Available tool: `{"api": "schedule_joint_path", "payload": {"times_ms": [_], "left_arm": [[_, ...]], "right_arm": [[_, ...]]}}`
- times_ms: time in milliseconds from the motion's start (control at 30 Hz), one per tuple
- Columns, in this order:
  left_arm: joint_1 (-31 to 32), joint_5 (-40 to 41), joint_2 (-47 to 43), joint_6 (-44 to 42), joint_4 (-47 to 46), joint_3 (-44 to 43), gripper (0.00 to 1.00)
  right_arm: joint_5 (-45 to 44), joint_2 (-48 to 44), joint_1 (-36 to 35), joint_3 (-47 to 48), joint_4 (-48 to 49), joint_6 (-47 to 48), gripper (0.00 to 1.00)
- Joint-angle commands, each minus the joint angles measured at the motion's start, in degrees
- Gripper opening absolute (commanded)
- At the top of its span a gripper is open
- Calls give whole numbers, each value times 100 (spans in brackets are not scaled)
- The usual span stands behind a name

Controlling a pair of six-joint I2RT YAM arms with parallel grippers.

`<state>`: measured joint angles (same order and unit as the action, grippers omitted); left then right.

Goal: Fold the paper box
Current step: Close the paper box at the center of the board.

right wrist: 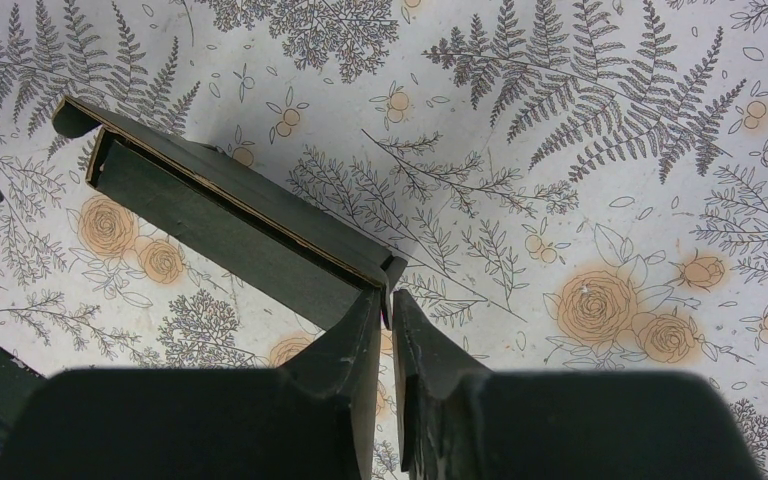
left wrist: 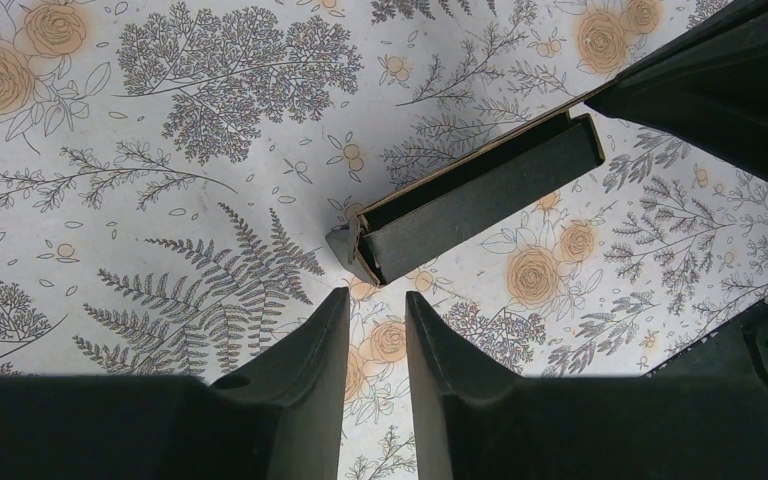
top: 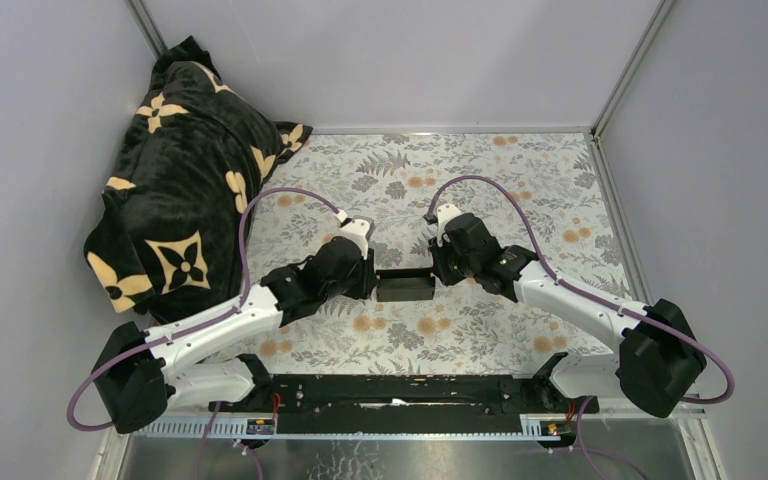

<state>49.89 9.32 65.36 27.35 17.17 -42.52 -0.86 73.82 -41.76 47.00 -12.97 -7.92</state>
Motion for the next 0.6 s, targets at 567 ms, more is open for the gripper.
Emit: {"api": "schedule_joint_path", "payload": {"times_ms": [567], "left_arm": [[145, 702, 43, -214, -545, 5, 36]], "right_arm": [[51, -157, -63, 13, 216, 10, 15]]}}
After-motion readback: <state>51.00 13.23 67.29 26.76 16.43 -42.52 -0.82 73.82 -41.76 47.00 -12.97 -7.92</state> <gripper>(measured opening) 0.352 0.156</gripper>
